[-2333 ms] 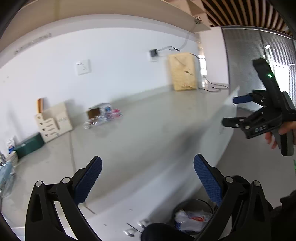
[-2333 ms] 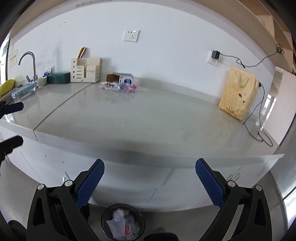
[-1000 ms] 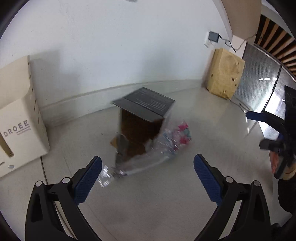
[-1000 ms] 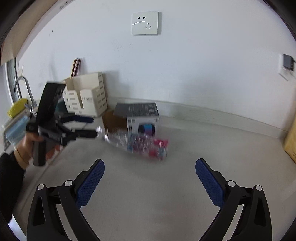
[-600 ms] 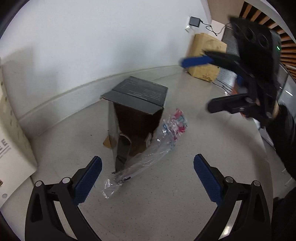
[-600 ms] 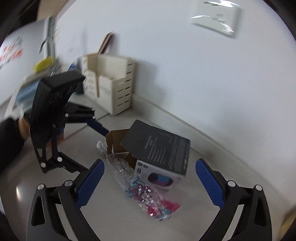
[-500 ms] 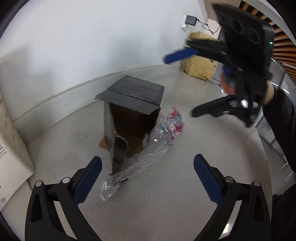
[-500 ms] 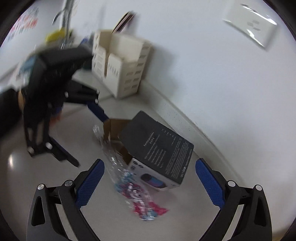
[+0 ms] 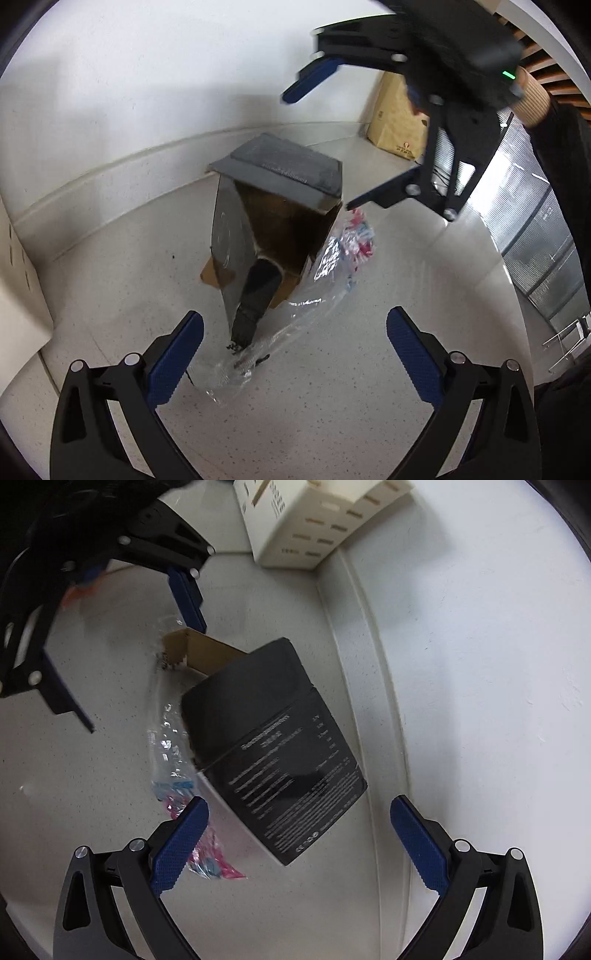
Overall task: Collect trash
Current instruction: 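Close the left tool on the clear pink-filled bag while the right tool grasps the black speaker box, then lift the clear bag and black box and carry them toward the wastebasket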
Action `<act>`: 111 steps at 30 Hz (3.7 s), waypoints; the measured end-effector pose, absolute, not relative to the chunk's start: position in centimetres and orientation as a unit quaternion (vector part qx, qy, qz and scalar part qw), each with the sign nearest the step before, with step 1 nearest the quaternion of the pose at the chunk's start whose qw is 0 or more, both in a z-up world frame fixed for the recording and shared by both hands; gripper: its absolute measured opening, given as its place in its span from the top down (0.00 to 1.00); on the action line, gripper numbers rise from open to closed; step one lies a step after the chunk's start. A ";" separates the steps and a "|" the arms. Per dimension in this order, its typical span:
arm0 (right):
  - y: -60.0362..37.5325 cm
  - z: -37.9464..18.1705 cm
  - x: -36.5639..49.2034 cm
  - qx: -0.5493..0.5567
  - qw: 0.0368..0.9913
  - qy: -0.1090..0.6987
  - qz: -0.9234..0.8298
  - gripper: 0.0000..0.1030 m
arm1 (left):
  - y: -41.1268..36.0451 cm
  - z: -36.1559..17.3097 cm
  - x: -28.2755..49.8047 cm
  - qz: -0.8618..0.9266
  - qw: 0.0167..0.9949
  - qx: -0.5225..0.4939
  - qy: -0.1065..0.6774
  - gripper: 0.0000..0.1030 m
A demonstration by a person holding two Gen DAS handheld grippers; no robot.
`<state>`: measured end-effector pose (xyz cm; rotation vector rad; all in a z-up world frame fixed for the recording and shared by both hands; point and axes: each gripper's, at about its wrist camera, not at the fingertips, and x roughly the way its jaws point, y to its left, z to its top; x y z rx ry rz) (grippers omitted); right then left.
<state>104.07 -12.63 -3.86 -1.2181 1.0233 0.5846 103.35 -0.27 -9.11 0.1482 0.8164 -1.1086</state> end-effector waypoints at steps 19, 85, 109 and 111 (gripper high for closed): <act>-12.3 -6.8 106.5 -0.539 0.624 0.497 0.270 0.02 | -1.3 -10.5 102.6 -0.522 0.745 0.087 0.405 0.55; -41.8 -0.4 66.3 0.032 0.935 0.336 0.105 0.19 | -2.7 -2.6 81.3 -0.552 0.771 0.186 0.257 0.95; -38.9 1.8 45.7 0.048 0.955 0.283 0.080 0.20 | -7.3 -5.4 66.6 -0.561 0.782 0.110 0.249 0.95; -38.2 1.6 43.9 0.047 0.955 0.280 0.084 0.20 | -7.0 -6.0 65.1 -0.560 0.781 0.110 0.253 0.95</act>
